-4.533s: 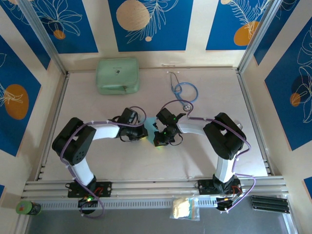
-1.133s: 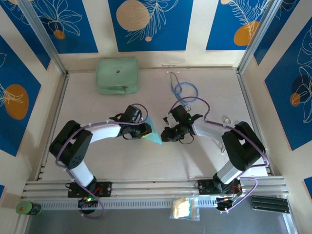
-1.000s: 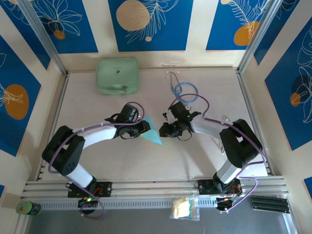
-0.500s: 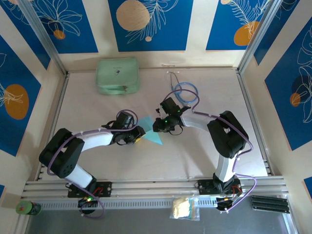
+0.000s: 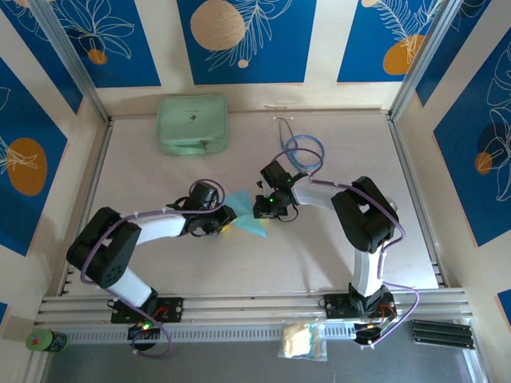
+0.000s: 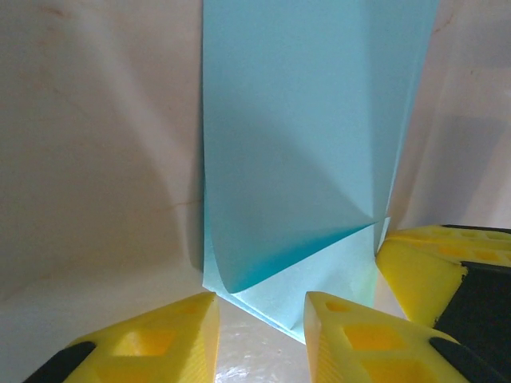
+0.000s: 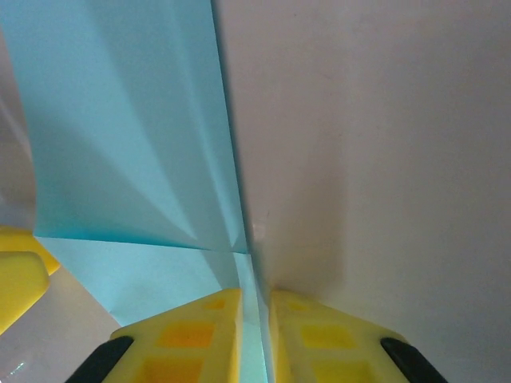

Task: Fold a paper plane with a square sheet of paper (pick it up from the middle)

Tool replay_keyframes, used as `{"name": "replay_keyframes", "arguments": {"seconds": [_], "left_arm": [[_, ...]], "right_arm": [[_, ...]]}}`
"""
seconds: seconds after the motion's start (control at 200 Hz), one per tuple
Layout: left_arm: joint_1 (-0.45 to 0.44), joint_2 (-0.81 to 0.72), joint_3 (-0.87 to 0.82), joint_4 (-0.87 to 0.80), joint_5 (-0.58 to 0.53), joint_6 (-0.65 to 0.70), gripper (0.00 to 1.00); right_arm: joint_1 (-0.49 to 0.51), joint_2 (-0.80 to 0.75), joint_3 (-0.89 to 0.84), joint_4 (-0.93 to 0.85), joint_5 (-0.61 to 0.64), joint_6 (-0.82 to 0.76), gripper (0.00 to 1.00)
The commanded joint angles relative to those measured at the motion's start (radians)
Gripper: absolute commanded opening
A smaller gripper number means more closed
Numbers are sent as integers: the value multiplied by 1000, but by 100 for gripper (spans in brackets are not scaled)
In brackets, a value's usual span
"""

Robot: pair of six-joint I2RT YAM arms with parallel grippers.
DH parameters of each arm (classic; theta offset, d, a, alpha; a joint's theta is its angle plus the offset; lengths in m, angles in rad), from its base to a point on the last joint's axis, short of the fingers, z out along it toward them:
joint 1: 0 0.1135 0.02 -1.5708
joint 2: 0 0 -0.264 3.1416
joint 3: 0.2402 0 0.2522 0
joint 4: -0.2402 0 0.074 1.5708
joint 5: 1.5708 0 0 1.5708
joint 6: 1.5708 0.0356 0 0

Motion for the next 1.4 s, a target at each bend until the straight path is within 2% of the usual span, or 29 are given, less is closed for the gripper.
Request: {"name": "replay_keyframes", "arguments": {"seconds": [0.0, 0.495, 0.825, 1.086, 1.171, 1.396], "left_arm": [[10, 20, 9, 20, 16, 2, 33], [17, 51, 11, 118, 58, 53, 25], [59, 66, -45, 243, 95, 21, 19], [67, 74, -51, 276, 106, 4, 11], [67, 67, -50, 273, 105, 3, 7], [67, 30, -30, 215, 98, -6, 6]], "right_arm": [[4, 27, 25, -22, 5, -5, 18], [0, 36, 16, -22, -1, -6, 15], [-3, 33, 13, -24, -1, -5, 15], [-9, 9, 19, -24, 9, -15, 16], [-15, -17, 22, -23, 23, -21, 19], [-12, -158, -42, 36, 146, -59, 42]]}}
